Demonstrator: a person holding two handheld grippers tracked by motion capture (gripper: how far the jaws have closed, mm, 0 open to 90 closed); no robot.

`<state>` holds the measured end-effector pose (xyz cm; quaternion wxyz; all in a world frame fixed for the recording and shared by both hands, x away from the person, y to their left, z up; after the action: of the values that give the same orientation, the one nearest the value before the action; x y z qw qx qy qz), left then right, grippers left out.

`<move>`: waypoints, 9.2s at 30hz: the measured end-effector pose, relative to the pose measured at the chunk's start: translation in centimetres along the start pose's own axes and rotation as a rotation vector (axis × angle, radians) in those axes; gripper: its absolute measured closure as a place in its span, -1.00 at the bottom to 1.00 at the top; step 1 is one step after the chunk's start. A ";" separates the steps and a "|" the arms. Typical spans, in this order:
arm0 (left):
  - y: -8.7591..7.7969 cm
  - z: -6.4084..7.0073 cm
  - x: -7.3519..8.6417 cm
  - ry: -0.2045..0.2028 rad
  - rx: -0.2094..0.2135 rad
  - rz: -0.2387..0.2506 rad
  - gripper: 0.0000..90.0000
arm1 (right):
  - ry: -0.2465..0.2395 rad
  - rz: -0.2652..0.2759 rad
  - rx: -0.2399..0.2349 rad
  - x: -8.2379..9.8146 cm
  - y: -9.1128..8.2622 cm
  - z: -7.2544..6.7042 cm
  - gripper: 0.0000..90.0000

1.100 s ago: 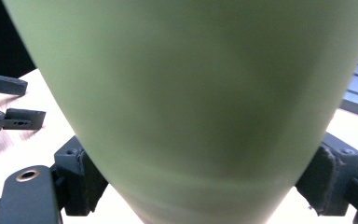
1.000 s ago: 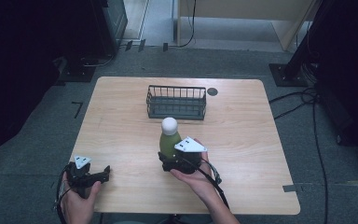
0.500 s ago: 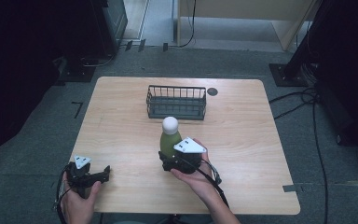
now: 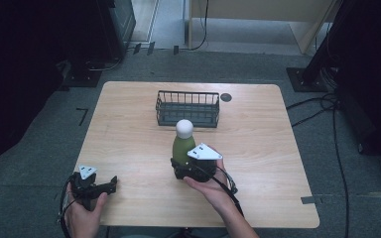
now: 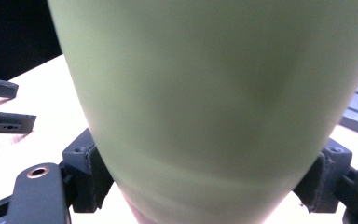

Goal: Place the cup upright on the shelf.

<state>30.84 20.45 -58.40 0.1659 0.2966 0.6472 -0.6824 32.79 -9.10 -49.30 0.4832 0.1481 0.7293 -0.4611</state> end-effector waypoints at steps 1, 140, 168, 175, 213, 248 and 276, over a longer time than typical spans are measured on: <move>0.0 0.0 0.0 0.000 0.000 0.000 -1.00 | -0.003 0.003 0.000 -0.1 0.0 0.0 -0.56; 0.0 0.0 0.0 -0.001 0.000 0.000 -1.00 | 0.085 0.020 0.283 -12.9 7.7 17.7 -0.55; 0.0 0.0 0.0 -0.002 0.000 0.000 -1.00 | 0.092 0.001 0.246 -12.0 6.7 17.7 -0.63; 0.0 0.0 0.0 -0.001 0.000 0.001 -1.00 | 0.079 0.009 0.252 -11.9 6.6 17.5 -0.56; 0.0 0.0 0.0 -0.001 0.000 0.000 -1.00 | 0.102 -0.005 0.223 -8.0 0.6 17.1 -0.90; 0.0 0.0 0.0 -0.001 0.000 0.002 -1.00 | 0.136 -0.017 0.272 1.9 -6.9 18.9 -0.90; 0.0 0.0 0.0 -0.001 -0.001 0.003 -1.00 | 0.210 -0.072 0.330 9.9 -10.7 20.8 -0.88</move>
<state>30.87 20.44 -58.42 0.1674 0.2969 0.6469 -0.6822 32.71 -34.05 -54.19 0.3570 0.2464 0.6951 -0.5733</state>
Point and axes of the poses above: each handheld gripper's, and its own axes: y roughly forward along the jaws, x roughly out of its underside, z roughly to its right, the point moved 9 cm from there along y, roughly forward along the jaws, and after that the axes turned 5 degrees about -z, right-handed, at the moved point
